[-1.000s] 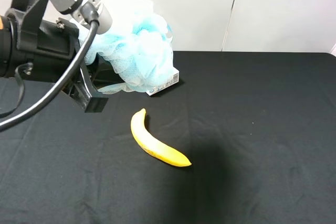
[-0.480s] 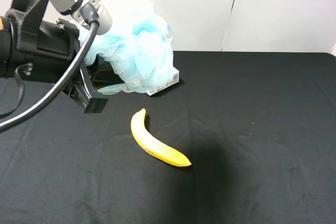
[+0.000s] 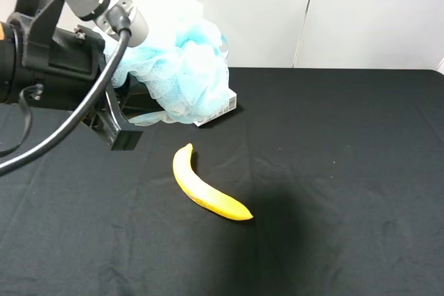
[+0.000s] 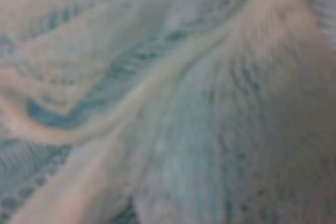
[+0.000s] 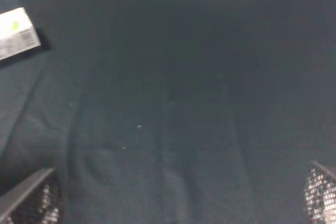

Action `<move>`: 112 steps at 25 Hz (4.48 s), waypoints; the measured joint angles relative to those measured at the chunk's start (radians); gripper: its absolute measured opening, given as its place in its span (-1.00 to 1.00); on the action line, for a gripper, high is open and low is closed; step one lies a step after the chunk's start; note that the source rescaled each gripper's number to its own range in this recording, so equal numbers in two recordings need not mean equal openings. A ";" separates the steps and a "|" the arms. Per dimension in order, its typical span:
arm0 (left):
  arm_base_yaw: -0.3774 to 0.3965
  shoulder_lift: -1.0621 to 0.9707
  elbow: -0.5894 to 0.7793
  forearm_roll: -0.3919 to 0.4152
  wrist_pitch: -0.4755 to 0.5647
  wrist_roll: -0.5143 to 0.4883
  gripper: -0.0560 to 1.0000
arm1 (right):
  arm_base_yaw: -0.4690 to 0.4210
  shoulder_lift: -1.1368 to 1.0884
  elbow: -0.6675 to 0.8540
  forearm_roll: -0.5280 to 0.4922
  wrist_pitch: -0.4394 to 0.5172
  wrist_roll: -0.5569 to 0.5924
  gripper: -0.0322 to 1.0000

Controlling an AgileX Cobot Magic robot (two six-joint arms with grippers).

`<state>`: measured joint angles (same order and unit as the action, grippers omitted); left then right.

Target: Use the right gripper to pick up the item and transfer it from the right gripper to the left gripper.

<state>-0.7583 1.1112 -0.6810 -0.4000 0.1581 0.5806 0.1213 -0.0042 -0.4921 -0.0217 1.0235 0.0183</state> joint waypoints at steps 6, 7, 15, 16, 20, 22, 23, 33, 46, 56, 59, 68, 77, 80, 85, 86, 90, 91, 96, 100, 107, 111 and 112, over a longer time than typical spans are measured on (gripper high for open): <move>0.000 0.000 0.000 0.000 0.001 0.000 -0.87 | -0.017 0.000 0.000 0.000 0.000 0.000 1.00; 0.000 0.000 0.000 0.000 0.001 0.000 -0.87 | -0.017 0.000 0.000 0.000 -0.001 0.000 1.00; 0.000 0.000 -0.056 0.008 0.116 -0.074 -0.88 | -0.017 0.000 0.000 0.000 -0.004 0.000 1.00; 0.000 0.000 -0.071 0.021 0.139 -0.096 -0.88 | -0.017 0.000 0.000 0.000 -0.004 0.000 1.00; 0.000 0.000 -0.122 0.137 0.215 -0.218 -0.88 | -0.017 0.000 0.000 0.000 -0.004 0.000 1.00; 0.006 0.001 -0.147 0.232 0.271 -0.315 -0.88 | -0.017 0.000 0.000 0.000 -0.004 0.000 1.00; 0.013 0.001 -0.157 0.275 0.297 -0.361 -0.88 | -0.017 0.000 0.000 0.000 -0.004 0.000 1.00; 0.234 0.001 -0.193 0.512 0.580 -0.646 -0.89 | -0.017 0.000 0.000 0.000 -0.004 0.000 1.00; 0.578 0.180 -0.182 0.394 0.578 -0.556 -0.89 | -0.017 0.000 0.000 0.001 -0.003 0.000 1.00; 0.578 0.538 -0.181 0.197 0.428 -0.397 -0.89 | -0.017 0.000 0.000 0.001 -0.003 0.000 1.00; 0.578 0.609 -0.181 0.192 0.406 -0.389 -0.89 | -0.017 0.000 0.000 0.001 -0.003 0.000 1.00; 0.578 0.638 -0.181 0.182 0.365 -0.372 0.22 | -0.017 0.000 0.000 0.001 -0.004 0.000 1.00; 0.578 0.637 -0.249 0.179 0.488 -0.365 0.99 | -0.017 0.000 0.000 0.001 -0.004 0.000 1.00; 0.578 0.635 -0.304 0.179 0.594 -0.365 1.00 | -0.017 0.000 0.000 0.001 -0.004 0.000 1.00; 0.578 0.576 -0.374 0.200 0.704 -0.371 1.00 | -0.017 0.000 0.000 0.001 -0.004 0.000 1.00; 0.578 0.557 -0.381 0.211 0.718 -0.379 1.00 | -0.017 0.000 0.000 0.001 -0.004 0.000 1.00; 0.578 0.448 -0.395 0.268 0.761 -0.414 1.00 | -0.017 0.000 0.000 0.001 -0.004 0.000 1.00; 0.578 0.420 -0.395 0.283 0.771 -0.423 1.00 | -0.017 0.000 0.000 0.001 -0.004 0.000 1.00; 0.578 0.245 -0.395 0.351 0.816 -0.453 1.00 | -0.017 0.000 0.000 0.001 -0.004 0.000 1.00; 0.578 0.109 -0.395 0.389 0.839 -0.479 1.00 | -0.017 0.000 0.000 0.001 -0.004 0.000 1.00; 0.578 -0.110 -0.395 0.448 0.885 -0.521 1.00 | -0.017 0.000 0.000 0.001 -0.004 0.000 1.00; 0.578 -0.254 -0.367 0.450 0.903 -0.526 1.00 | -0.017 0.000 0.000 0.001 -0.004 0.000 1.00; 0.578 -0.290 -0.348 0.450 0.906 -0.526 1.00 | -0.017 0.000 0.000 0.001 -0.004 0.000 1.00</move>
<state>-0.1804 0.8215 -1.0295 0.0501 1.0637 0.0542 0.1047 -0.0042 -0.4921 -0.0207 1.0196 0.0183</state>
